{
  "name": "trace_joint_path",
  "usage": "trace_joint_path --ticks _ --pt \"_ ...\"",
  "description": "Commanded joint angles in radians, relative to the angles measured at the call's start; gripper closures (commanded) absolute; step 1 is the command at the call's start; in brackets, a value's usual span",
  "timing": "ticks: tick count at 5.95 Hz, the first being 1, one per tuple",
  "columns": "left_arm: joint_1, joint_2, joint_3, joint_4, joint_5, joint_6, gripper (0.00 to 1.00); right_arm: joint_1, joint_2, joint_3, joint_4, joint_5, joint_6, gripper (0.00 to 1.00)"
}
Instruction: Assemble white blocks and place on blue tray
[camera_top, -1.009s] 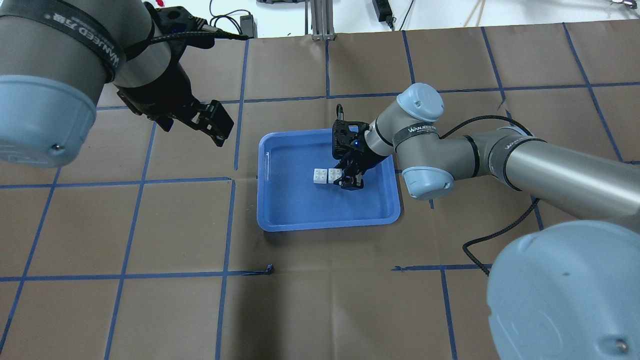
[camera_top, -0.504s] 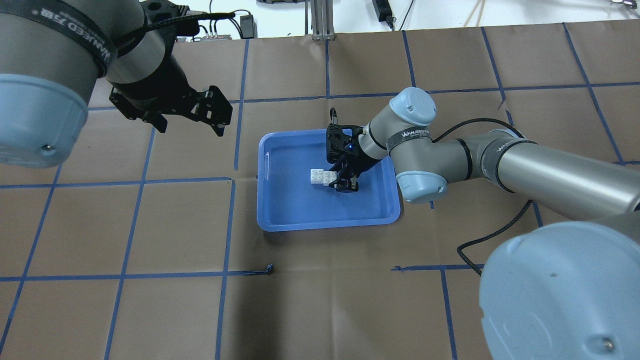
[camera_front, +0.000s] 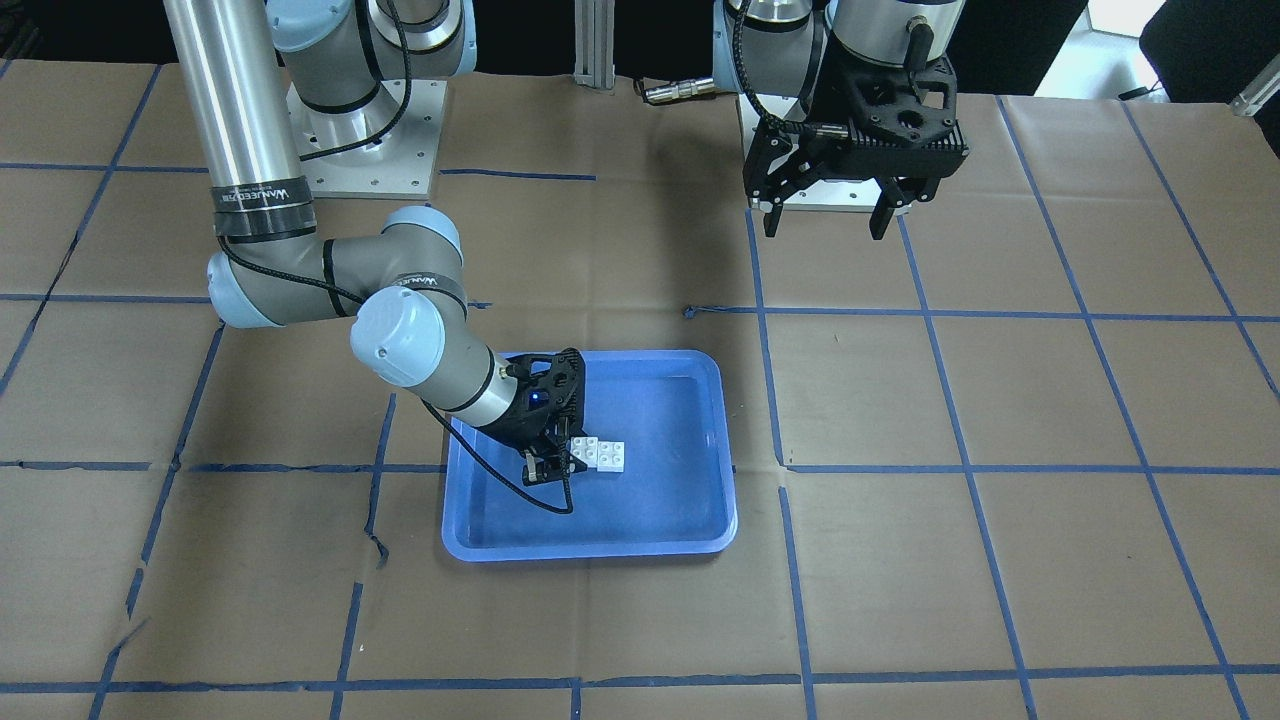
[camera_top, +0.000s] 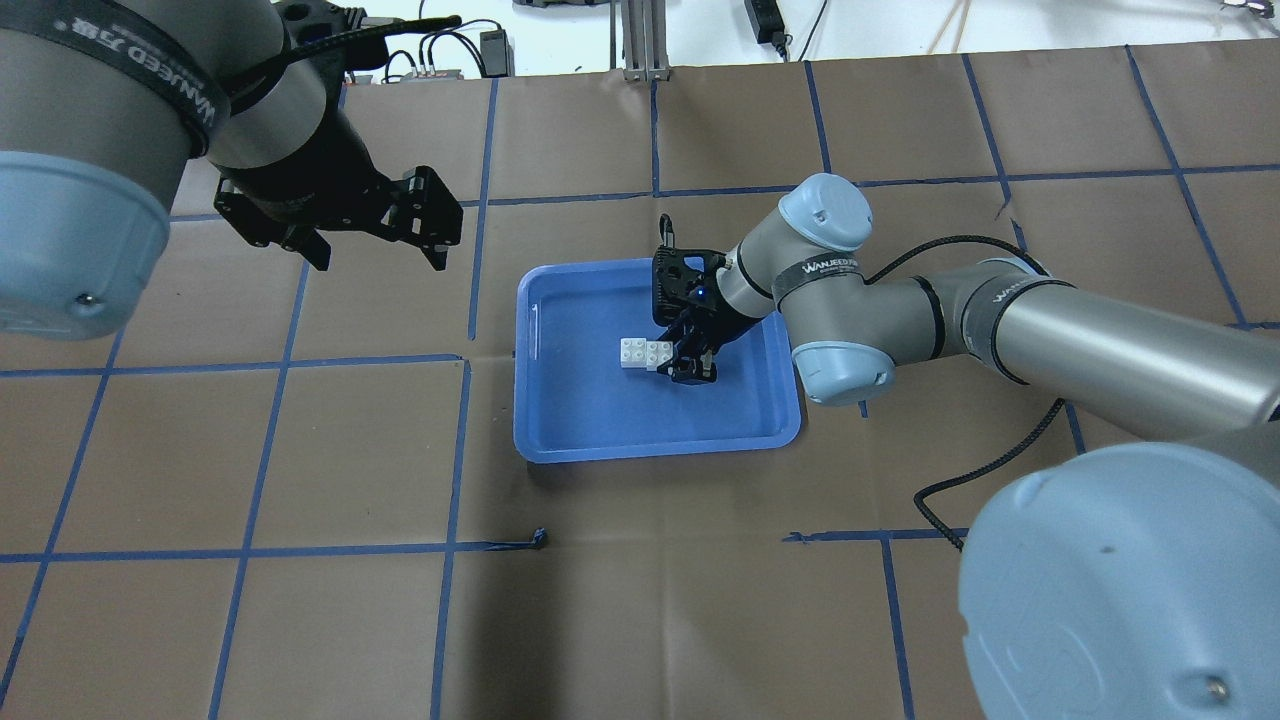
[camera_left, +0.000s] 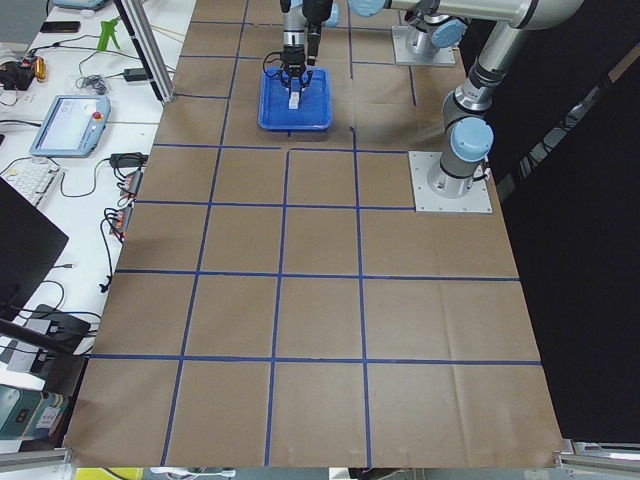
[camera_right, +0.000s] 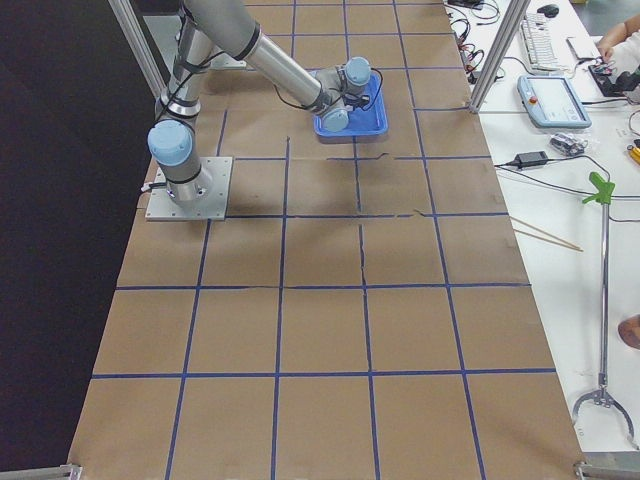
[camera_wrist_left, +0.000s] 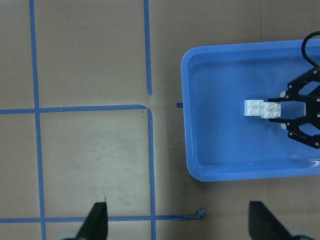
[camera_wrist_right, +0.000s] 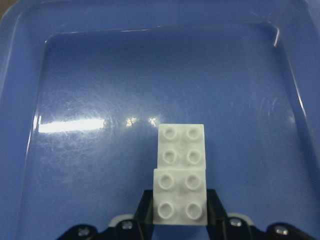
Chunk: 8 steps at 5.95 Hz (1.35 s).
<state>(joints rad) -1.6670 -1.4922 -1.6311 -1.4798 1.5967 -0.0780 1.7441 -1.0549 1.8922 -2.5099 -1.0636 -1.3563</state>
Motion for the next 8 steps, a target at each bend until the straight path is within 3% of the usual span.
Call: trace_joint_path --ticks 1,6,8 --pt "0.0 0.001 -0.001 0.006 0.0 -0.002 0.0 0.0 0.003 -0.002 -0.01 0.001 0.006 0.57" --pt "0.003 0.0 -0.001 0.009 0.003 0.0 0.0 0.0 0.009 0.001 -0.02 0.001 0.008 0.56" --pt "0.003 0.0 -0.001 0.009 0.003 0.0 0.0 0.0 0.009 0.001 -0.02 0.001 0.009 0.47"
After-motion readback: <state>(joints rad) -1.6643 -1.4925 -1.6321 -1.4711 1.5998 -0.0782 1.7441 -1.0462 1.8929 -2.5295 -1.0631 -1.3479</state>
